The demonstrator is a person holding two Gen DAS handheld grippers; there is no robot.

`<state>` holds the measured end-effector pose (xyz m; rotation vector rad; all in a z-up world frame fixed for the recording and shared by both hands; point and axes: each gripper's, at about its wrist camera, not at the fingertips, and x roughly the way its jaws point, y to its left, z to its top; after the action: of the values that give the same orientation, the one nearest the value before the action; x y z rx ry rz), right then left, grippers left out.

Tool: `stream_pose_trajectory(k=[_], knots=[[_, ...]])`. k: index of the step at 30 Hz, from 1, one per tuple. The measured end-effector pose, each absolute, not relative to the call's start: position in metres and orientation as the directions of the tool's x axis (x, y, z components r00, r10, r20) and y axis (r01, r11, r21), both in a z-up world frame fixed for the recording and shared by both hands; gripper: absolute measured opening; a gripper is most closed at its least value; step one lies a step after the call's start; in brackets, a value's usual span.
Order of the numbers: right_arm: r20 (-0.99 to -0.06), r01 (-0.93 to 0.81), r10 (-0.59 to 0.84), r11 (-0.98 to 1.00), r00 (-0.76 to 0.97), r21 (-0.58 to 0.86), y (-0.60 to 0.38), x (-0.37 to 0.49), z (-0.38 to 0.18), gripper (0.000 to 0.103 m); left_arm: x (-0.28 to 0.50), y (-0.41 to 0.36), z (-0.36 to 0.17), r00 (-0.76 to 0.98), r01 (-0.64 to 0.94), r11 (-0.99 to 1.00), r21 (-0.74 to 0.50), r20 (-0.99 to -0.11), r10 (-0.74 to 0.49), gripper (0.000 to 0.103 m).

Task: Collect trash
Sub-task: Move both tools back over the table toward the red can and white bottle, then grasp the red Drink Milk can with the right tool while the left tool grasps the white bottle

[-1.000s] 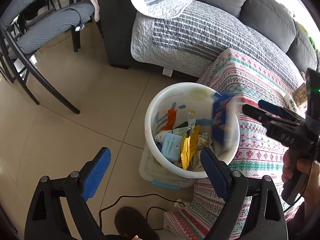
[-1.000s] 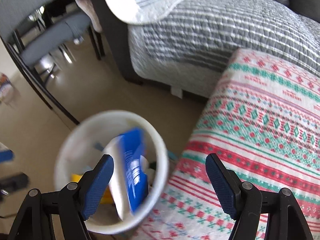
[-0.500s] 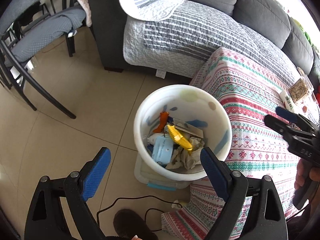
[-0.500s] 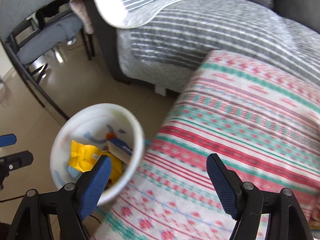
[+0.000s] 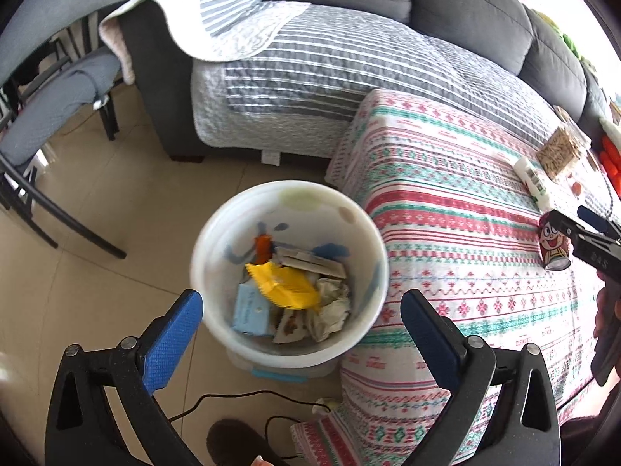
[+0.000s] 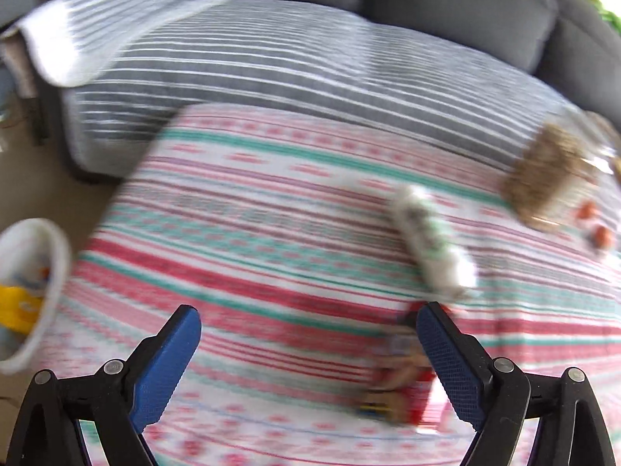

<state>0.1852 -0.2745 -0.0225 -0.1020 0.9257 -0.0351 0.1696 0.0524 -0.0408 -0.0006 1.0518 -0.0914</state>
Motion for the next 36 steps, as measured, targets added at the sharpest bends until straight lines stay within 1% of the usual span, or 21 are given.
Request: stream_pose_trajectory(k=[4,10,13,16,17,18,19,20,23,28,32,36], knots=[[-0.826,0.087,-0.153,0.988,0.542,-0.126,-0.305,0.19,-0.03,0.094,0.172,0.037,-0.044,0.475,0.093,0.995,-0.045,-0.876,-0.084,0.103],[-0.867,0.183,-0.216,0.972,0.45,-0.148,-0.339,0.197,-0.049,0.094,0.175,0.019,-0.046,0.462,0.108,0.993,-0.046,-0.882,-0.091,0.103],[-0.893,0.194,-0.22,0.969,0.392,-0.153,-0.348,0.202,-0.063,0.094,0.176,0.011,-0.047,0.457,0.109,0.993,-0.052,-0.884,-0.097,0.103],[-0.915,0.196,-0.171,0.975,0.365,-0.105,-0.357,0.204,-0.072,0.093,0.177,0.001,-0.047,0.452,0.109,0.992,-0.057,-0.886,-0.1,0.103],[-0.922,0.196,-0.148,0.977,0.359,-0.08,-0.36,0.205,-0.073,0.09,0.177,-0.003,-0.047,0.451,0.11,0.992,-0.058,-0.887,-0.102,0.103],[-0.926,0.194,-0.12,0.98,0.359,-0.051,-0.362,0.205,-0.074,0.077,0.177,-0.007,-0.047,0.451,0.111,0.992,-0.059,-0.887,-0.103,0.103],[-0.931,0.187,-0.078,0.982,0.356,-0.011,-0.365,0.206,-0.075,0.067,0.177,-0.011,-0.047,0.452,0.112,0.992,-0.058,-0.886,-0.103,0.103],[-0.937,0.184,-0.046,0.983,0.347,0.02,-0.366,0.206,-0.076,0.063,0.177,-0.015,-0.047,0.452,0.113,0.992,-0.056,-0.886,-0.102,0.103],[-0.938,0.159,0.0,0.986,0.346,0.058,-0.371,0.202,-0.074,0.062,0.178,-0.027,-0.048,0.448,0.12,0.992,-0.05,-0.889,-0.099,0.103],[-0.929,0.147,0.034,0.985,0.369,0.095,-0.393,0.183,-0.059,0.062,0.183,-0.058,-0.048,0.433,0.136,0.989,-0.059,-0.894,-0.113,0.103],[-0.907,0.182,0.052,0.973,0.418,0.139,-0.424,0.167,-0.04,0.062,0.193,-0.098,-0.047,0.429,0.17,0.984,-0.057,-0.895,-0.126,0.103],[-0.896,0.236,0.037,0.959,0.443,0.157,-0.466,0.153,-0.034,0.062,0.21,-0.152,-0.047,0.428,0.202,0.979,-0.04,-0.895,-0.125,0.103]])
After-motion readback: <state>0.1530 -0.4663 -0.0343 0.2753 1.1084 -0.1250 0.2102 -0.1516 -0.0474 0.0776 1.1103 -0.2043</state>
